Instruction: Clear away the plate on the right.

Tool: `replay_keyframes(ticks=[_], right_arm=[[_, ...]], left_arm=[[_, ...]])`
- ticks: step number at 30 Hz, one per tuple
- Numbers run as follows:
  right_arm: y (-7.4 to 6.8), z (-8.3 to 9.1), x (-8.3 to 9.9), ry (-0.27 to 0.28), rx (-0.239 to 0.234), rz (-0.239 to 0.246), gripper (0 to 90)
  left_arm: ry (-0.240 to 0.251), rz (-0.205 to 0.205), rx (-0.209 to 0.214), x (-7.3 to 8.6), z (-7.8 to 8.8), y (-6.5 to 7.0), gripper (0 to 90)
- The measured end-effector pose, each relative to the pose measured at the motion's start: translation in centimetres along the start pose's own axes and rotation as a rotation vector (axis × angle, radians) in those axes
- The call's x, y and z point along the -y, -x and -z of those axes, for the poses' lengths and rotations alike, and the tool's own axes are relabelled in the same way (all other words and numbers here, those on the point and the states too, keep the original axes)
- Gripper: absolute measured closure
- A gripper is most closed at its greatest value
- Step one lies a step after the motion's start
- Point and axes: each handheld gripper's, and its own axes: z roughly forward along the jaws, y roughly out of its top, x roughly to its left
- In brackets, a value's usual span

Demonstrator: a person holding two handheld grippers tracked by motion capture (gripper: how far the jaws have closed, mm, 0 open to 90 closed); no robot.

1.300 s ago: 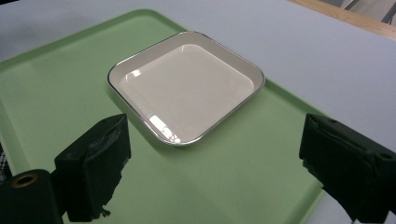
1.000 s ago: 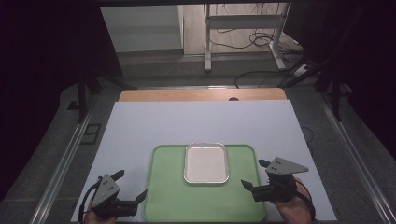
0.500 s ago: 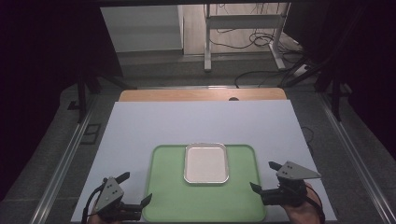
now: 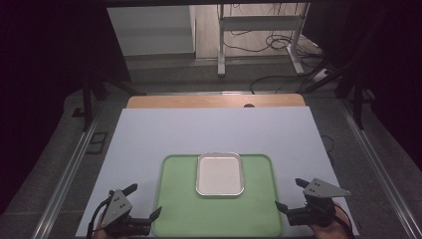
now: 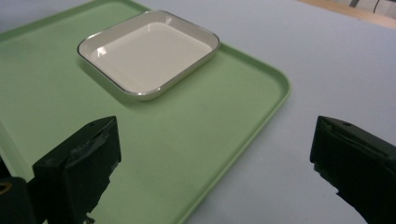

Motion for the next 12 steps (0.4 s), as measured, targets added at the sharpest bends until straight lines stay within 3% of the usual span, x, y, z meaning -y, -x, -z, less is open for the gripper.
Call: replay_keyframes(ticks=[5,12], right_arm=[[0.26,-0.17,0.68,-0.029,-0.037,-0.032,0.8],[0.14,-0.49,0.63,-0.036,-0.037,-0.035,0.0]], left_arm=[[-0.006,-0.010,-0.010,0.02,-0.07,0.06,0.0],[-0.009,-0.015,-0.009,-0.02,-0.19,0.09,0.0]])
